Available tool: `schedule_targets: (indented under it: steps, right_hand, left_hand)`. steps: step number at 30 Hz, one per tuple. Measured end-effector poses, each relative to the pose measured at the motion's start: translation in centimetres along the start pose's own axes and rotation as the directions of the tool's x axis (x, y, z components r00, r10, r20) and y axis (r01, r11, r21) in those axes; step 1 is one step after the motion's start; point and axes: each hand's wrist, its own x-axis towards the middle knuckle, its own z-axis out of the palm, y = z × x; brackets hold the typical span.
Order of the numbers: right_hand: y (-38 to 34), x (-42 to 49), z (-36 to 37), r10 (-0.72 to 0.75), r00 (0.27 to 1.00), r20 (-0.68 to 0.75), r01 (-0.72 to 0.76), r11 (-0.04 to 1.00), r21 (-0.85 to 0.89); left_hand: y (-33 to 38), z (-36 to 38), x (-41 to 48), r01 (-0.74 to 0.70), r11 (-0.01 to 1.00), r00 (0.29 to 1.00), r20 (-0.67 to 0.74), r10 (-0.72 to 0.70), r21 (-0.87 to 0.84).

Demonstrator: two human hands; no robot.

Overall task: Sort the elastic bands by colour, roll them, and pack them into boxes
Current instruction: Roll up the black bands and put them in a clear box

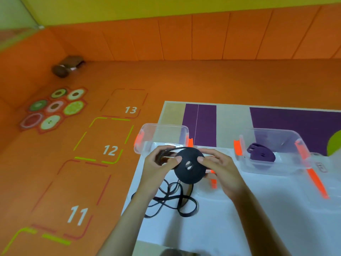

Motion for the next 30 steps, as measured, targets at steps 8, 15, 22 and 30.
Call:
schedule_targets:
  steps: [8, 15, 22, 30]
  right_hand:
    - [2.5, 2.1, 2.8, 0.033, 0.999, -0.033, -0.028, 0.990, 0.140]
    - [3.7, 5.3, 4.1, 0.082, 0.983, -0.165, -0.055, 0.986, 0.157]
    - [4.6, 9.0, 7.0, 0.080, 0.939, -0.334, -0.051, 0.994, 0.094]
    - [6.6, 14.7, 10.6, 0.128, 0.894, -0.429, -0.079, 0.988, 0.130]
  left_hand:
    - [-1.2, -1.3, 0.5, 0.013, 1.000, 0.989, -0.146, -0.010, 0.018]
    - [-3.4, -3.1, 3.5, 0.103, 0.994, 0.982, -0.153, -0.108, -0.038]
    - [-5.8, -4.5, 7.2, 0.059, 0.998, 0.969, -0.239, -0.061, -0.017]
    - [-8.7, -7.0, 12.2, 0.159, 0.987, 0.977, -0.145, -0.153, 0.032]
